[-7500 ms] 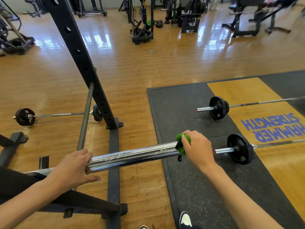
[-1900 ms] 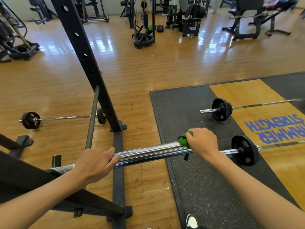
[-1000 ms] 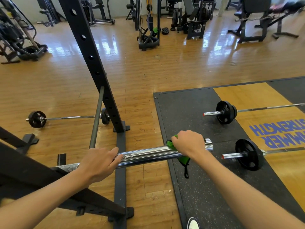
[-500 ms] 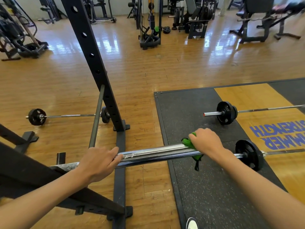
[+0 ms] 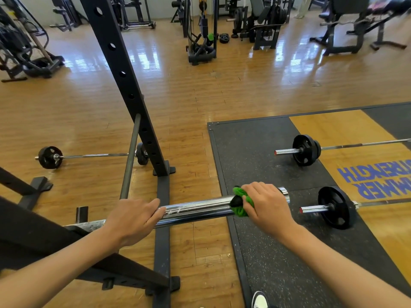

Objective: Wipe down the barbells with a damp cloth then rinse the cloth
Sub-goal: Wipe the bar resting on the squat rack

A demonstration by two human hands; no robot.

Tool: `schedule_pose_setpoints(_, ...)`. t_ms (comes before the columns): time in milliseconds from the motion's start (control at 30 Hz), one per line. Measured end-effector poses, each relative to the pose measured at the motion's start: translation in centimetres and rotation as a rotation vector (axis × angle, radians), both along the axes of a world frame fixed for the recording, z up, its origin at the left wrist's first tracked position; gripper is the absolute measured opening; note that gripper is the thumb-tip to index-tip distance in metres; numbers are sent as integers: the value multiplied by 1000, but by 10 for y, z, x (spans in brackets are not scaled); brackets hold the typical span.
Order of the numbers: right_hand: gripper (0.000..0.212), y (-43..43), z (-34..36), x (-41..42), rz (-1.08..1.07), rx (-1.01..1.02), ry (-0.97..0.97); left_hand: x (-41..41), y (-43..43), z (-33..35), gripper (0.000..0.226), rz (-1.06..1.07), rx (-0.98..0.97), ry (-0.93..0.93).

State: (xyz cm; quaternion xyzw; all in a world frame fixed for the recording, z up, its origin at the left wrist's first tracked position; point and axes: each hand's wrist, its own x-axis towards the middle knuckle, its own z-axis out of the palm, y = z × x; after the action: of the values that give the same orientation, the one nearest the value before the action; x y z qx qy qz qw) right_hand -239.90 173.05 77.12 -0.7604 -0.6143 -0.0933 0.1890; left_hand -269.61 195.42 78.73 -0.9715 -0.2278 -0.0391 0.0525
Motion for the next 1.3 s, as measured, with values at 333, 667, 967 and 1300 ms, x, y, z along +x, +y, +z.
schedule_pose_setpoints(333, 43, 49, 15, -55, -237, -65, 133, 3, -6, 8, 57, 38, 8, 39)
schedule_pose_setpoints(667, 36, -1, 9, 10, -254, -1, 83, 1, -6, 9, 75, 16, -27, 1)
schedule_pose_setpoints(967, 44, 56, 22, -62, -323, -141, 165, 2, -6, 8, 67, 3, -28, 8)
schedule_pose_setpoints(1300, 38, -17, 3, 24, -56, -21, 87, 0, -3, 2, 64, 9, -24, -23)
